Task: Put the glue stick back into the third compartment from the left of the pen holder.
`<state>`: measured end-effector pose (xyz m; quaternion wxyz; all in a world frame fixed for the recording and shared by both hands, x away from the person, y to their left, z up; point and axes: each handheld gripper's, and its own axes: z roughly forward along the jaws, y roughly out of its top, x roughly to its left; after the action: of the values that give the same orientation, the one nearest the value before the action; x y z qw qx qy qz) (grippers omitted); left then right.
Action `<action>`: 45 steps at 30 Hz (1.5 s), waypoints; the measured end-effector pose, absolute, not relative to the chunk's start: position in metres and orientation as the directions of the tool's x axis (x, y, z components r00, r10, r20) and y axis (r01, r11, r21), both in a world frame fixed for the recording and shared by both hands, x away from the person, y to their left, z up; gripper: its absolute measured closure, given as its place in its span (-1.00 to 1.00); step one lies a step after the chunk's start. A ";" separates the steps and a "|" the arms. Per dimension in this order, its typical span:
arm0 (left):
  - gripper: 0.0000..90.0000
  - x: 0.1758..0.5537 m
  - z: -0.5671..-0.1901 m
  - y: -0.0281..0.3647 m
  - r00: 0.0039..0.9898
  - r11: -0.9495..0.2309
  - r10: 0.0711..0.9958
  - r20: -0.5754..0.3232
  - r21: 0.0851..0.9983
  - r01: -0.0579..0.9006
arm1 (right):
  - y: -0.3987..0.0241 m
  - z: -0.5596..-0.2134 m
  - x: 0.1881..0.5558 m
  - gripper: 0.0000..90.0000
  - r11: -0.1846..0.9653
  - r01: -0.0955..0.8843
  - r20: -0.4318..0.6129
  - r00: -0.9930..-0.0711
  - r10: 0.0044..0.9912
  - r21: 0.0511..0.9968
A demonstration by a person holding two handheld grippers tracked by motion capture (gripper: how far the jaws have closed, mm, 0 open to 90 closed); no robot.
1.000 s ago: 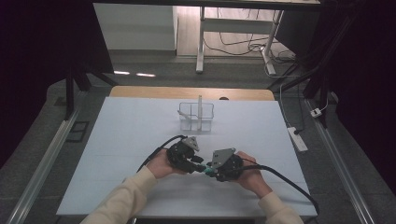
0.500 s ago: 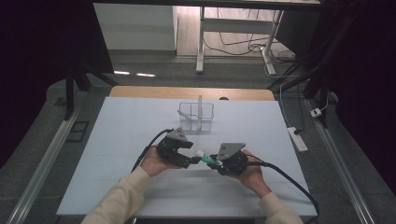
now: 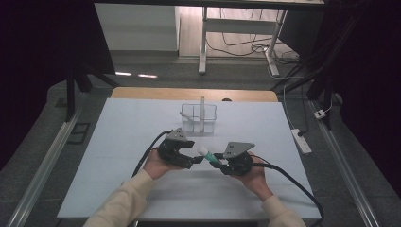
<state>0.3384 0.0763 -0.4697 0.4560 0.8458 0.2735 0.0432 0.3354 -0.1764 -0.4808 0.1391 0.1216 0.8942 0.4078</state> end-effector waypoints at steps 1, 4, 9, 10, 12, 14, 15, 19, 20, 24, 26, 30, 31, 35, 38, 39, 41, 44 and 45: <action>-0.39 0.339 -0.470 0.075 0.846 -0.429 0.502 -0.181 0.797 0.425 | -0.176 -0.481 0.335 0.46 0.635 0.104 -0.150 -0.931 0.332 0.765; -0.32 0.340 -0.472 0.072 0.848 -0.421 0.494 -0.192 0.801 0.427 | -0.174 -0.482 0.334 0.45 0.628 0.104 -0.144 -0.933 0.331 0.771; -0.12 0.343 -0.476 0.067 0.852 -0.414 0.475 -0.221 0.798 0.438 | -0.172 -0.485 0.333 0.45 0.624 0.108 -0.133 -0.936 0.326 0.774; -0.07 0.343 -0.476 0.067 0.853 -0.413 0.474 -0.221 0.800 0.436 | -0.172 -0.485 0.333 0.45 0.623 0.106 -0.135 -0.935 0.327 0.775; 0.06 0.343 -0.477 0.066 0.856 -0.408 0.460 -0.235 0.801 0.439 | -0.171 -0.486 0.333 0.45 0.622 0.108 -0.131 -0.936 0.326 0.776; 0.19 0.343 -0.477 0.065 0.859 -0.409 0.454 -0.236 0.801 0.436 | -0.170 -0.487 0.333 0.45 0.629 0.109 -0.132 -0.936 0.325 0.770; 0.20 0.343 -0.477 0.064 0.860 -0.413 0.453 -0.235 0.799 0.437 | -0.170 -0.488 0.333 0.45 0.632 0.110 -0.130 -0.938 0.321 0.767; 0.34 0.344 -0.476 0.066 0.864 -0.394 0.420 -0.278 0.801 0.450 | -0.169 -0.490 0.333 0.45 0.645 0.095 -0.145 -0.940 0.309 0.759; 0.38 0.344 -0.476 0.067 0.866 -0.393 0.410 -0.288 0.801 0.452 | -0.168 -0.491 0.332 0.45 0.645 0.094 -0.145 -0.941 0.307 0.758; 0.42 0.343 -0.475 0.066 0.867 -0.401 0.408 -0.285 0.797 0.451 | -0.167 -0.493 0.332 0.45 0.650 0.090 -0.146 -0.943 0.300 0.754; 0.43 0.343 -0.474 0.066 0.868 -0.398 0.405 -0.286 0.800 0.449 | -0.167 -0.493 0.332 0.44 0.647 0.088 -0.145 -0.944 0.298 0.757; 0.44 0.341 -0.471 0.066 0.867 -0.387 0.408 -0.287 0.805 0.449 | -0.168 -0.491 0.331 0.43 0.634 0.091 -0.138 -0.943 0.302 0.768; 0.44 0.341 -0.470 0.066 0.867 -0.386 0.409 -0.285 0.807 0.447 | -0.169 -0.490 0.331 0.42 0.632 0.095 -0.135 -0.943 0.305 0.770; 0.45 0.339 -0.466 0.067 0.865 -0.379 0.418 -0.276 0.813 0.442 | -0.170 -0.488 0.332 0.38 0.601 0.119 -0.102 -0.942 0.320 0.790; 0.45 0.339 -0.463 0.068 0.865 -0.376 0.421 -0.273 0.815 0.440 | -0.172 -0.485 0.331 0.25 0.579 0.137 -0.082 -0.939 0.335 0.804; 0.45 0.339 -0.463 0.069 0.863 -0.373 0.424 -0.275 0.815 0.443 | -0.173 -0.484 0.332 0.19 0.570 0.145 -0.072 -0.937 0.341 0.809; 0.45 0.340 -0.462 0.071 0.860 -0.369 0.430 -0.275 0.816 0.445 | -0.175 -0.481 0.331 0.11 0.551 0.157 -0.061 -0.932 0.357 0.819; 0.45 0.341 -0.461 0.075 0.855 -0.359 0.440 -0.275 0.819 0.448 | -0.184 -0.479 0.331 0.07 0.534 0.176 -0.049 -0.924 0.380 0.827; 0.45 0.341 -0.460 0.076 0.853 -0.356 0.443 -0.275 0.820 0.449 | -0.188 -0.479 0.331 0.06 0.528 0.186 -0.044 -0.919 0.392 0.828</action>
<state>0.3410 0.0761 -0.4605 0.4986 0.8235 0.2707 -0.0029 0.3310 -0.1885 -0.4787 0.1133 0.1667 0.8668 0.4561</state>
